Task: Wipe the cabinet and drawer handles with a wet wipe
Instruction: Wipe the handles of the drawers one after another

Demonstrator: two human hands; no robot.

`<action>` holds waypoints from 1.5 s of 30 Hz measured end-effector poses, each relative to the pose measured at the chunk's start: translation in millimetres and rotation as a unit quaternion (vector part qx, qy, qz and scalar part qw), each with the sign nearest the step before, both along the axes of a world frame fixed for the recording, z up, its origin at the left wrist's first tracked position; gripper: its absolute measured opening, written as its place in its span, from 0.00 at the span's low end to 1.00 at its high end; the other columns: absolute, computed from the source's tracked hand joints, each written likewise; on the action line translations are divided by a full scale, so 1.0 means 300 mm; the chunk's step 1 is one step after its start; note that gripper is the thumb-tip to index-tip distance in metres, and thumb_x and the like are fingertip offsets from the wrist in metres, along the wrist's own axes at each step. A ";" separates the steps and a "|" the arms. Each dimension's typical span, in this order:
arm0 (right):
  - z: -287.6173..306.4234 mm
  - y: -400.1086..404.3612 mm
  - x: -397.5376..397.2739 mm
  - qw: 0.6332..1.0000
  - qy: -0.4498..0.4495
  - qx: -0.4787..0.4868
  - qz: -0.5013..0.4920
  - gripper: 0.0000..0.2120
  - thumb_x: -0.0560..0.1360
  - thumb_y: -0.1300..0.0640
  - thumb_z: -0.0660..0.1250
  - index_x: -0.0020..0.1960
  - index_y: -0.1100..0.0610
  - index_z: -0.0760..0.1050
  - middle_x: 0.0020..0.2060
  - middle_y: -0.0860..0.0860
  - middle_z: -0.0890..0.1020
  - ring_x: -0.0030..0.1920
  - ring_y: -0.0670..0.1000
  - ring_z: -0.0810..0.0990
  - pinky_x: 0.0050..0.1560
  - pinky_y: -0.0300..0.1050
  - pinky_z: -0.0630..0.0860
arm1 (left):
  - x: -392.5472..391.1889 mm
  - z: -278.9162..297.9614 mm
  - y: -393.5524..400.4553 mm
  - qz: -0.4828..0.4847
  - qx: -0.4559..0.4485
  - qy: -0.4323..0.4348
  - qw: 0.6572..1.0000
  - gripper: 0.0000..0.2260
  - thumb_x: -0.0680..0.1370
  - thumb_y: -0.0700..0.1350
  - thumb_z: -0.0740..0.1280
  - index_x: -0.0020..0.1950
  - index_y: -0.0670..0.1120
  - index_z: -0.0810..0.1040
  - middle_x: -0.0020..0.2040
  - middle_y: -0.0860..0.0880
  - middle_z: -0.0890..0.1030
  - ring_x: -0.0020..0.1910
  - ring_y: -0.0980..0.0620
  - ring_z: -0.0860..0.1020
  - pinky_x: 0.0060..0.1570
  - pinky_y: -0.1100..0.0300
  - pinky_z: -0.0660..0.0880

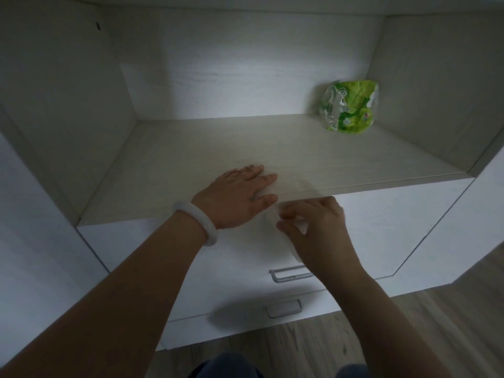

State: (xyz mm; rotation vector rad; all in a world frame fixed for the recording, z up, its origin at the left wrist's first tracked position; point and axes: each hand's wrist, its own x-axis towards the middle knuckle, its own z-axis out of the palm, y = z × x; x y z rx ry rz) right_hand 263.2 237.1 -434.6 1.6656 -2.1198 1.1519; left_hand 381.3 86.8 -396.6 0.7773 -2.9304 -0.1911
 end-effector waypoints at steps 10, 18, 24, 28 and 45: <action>-0.040 -0.015 -0.017 0.994 0.098 0.024 0.042 0.02 0.70 0.58 0.71 0.40 0.52 0.82 0.38 0.46 0.84 0.37 0.49 0.80 0.44 0.44 0.72 | 0.002 -0.009 -0.008 -0.004 0.004 0.004 1.000 0.27 0.80 0.62 0.49 0.78 0.58 0.51 0.79 0.52 0.49 0.78 0.55 0.48 0.76 0.54 0.46; -0.033 0.045 -0.096 0.992 0.012 -0.025 0.120 0.04 0.70 0.60 0.73 0.42 0.52 0.84 0.42 0.42 0.85 0.46 0.40 0.80 0.53 0.34 0.72 | 0.005 0.001 -0.006 -0.001 0.018 0.005 1.000 0.26 0.80 0.62 0.50 0.77 0.58 0.52 0.79 0.53 0.50 0.78 0.55 0.48 0.76 0.55 0.46; -0.016 0.012 -0.070 0.994 0.003 -0.015 0.109 0.09 0.69 0.63 0.75 0.47 0.54 0.83 0.47 0.45 0.84 0.48 0.40 0.79 0.57 0.22 0.63 | -0.005 -0.003 -0.002 0.003 0.004 0.015 1.000 0.26 0.80 0.62 0.51 0.77 0.57 0.53 0.79 0.52 0.51 0.78 0.54 0.49 0.76 0.54 0.48; -0.005 0.023 -0.125 0.988 0.042 0.017 0.145 0.05 0.69 0.60 0.74 0.44 0.53 0.85 0.43 0.43 0.85 0.44 0.43 0.82 0.49 0.24 0.70 | 0.005 -0.001 -0.007 -0.004 0.009 0.018 1.000 0.26 0.80 0.62 0.51 0.77 0.58 0.53 0.79 0.52 0.51 0.78 0.55 0.49 0.76 0.55 0.47; -0.064 0.119 -0.225 0.994 0.062 -0.092 -0.021 0.12 0.70 0.66 0.73 0.49 0.53 0.84 0.47 0.43 0.81 0.51 0.53 0.75 0.50 0.42 0.69 | 0.001 0.000 -0.007 0.003 -0.003 0.018 1.000 0.26 0.80 0.61 0.52 0.77 0.57 0.55 0.79 0.52 0.52 0.78 0.54 0.51 0.76 0.55 0.49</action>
